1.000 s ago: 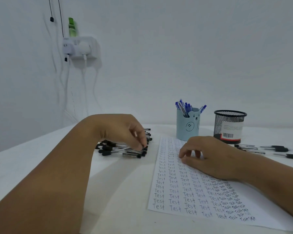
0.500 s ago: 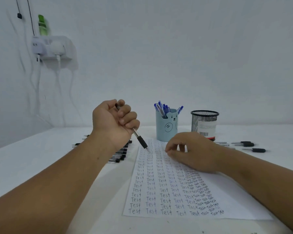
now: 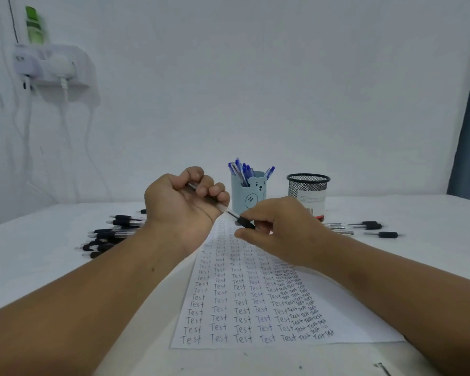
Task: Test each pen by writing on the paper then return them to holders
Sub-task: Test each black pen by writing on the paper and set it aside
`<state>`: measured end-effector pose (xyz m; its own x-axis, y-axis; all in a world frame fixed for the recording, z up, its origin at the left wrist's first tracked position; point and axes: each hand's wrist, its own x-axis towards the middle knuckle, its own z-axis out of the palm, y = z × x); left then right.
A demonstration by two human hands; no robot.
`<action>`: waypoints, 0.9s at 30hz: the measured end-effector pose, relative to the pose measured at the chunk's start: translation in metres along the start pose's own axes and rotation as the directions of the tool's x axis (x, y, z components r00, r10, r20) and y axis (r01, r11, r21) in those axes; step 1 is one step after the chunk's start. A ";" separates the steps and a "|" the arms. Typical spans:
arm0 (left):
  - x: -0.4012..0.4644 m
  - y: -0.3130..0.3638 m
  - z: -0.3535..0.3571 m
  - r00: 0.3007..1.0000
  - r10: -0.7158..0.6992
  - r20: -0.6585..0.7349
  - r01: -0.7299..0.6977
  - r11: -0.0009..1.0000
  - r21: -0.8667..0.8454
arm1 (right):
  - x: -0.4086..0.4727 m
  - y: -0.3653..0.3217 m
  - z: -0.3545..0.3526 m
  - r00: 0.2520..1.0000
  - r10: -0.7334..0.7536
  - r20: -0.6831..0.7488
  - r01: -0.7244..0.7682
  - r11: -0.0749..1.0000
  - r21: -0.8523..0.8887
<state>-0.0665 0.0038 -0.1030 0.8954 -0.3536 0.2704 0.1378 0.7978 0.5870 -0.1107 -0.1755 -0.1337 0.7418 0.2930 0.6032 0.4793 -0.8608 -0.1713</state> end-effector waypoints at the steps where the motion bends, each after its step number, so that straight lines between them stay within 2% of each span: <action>1: 0.002 -0.001 -0.002 1.000 -0.003 0.004 0.003 0.998 0.070 | 0.001 0.004 0.000 1.000 0.016 0.002 -0.016 0.999 -0.030; 3: 0.008 -0.003 -0.009 1.000 0.023 0.008 -0.024 0.946 0.324 | 0.001 0.014 -0.003 0.993 0.121 -0.005 -0.121 0.993 -0.010; 5: 0.013 -0.007 -0.016 0.999 0.040 0.034 -0.052 0.782 0.621 | 0.001 0.028 -0.006 0.961 0.268 -0.071 -0.264 0.962 0.068; 6: 0.013 -0.008 -0.019 0.997 0.028 0.072 -0.074 0.626 0.776 | 0.001 0.034 -0.007 0.929 0.355 -0.108 -0.338 0.930 0.146; 7: 0.013 -0.010 -0.023 0.992 -0.016 0.123 -0.105 0.417 0.903 | 0.001 0.040 -0.008 0.886 0.445 -0.128 -0.401 0.876 0.270; 9: 0.012 -0.011 -0.030 0.971 -0.170 0.169 -0.168 0.017 0.986 | 0.001 0.049 -0.009 0.807 0.582 -0.096 -0.446 0.708 0.547; 10: 0.012 -0.011 -0.033 0.961 -0.230 0.155 -0.185 -0.116 0.976 | 0.000 0.052 -0.010 0.784 0.616 -0.073 -0.447 0.642 0.623; 12: 0.013 -0.011 -0.035 0.950 -0.297 0.100 -0.184 -0.271 0.945 | 0.000 0.057 -0.009 0.761 0.647 -0.048 -0.460 0.592 0.662; 14: 0.013 -0.010 -0.033 0.939 -0.336 0.067 -0.194 -0.360 0.912 | 0.001 0.061 -0.005 0.754 0.657 -0.028 -0.491 0.591 0.640; 16: 0.015 -0.010 -0.032 0.930 -0.364 0.044 -0.201 -0.405 0.892 | 0.004 0.065 -0.001 0.734 0.679 0.000 -0.527 0.570 0.631; 21: 0.017 -0.008 -0.033 0.924 -0.382 0.031 -0.196 -0.404 0.894 | 0.010 0.067 0.008 0.696 0.718 0.009 -0.609 0.584 0.537; 24: 0.018 -0.007 -0.033 0.923 -0.384 0.029 -0.192 -0.393 0.899 | 0.016 0.067 0.007 0.672 0.737 0.076 -0.664 0.553 0.503; 27: 0.020 -0.008 -0.034 0.922 -0.385 0.041 -0.204 -0.395 0.896 | 0.020 0.069 0.011 0.707 0.706 0.023 -0.651 0.638 0.412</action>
<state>-0.0352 0.0075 -0.1284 0.7555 -0.6529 0.0547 -0.6164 -0.6801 0.3969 -0.0573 -0.2247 -0.1424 0.8743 -0.3912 0.2875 0.0165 -0.5679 -0.8229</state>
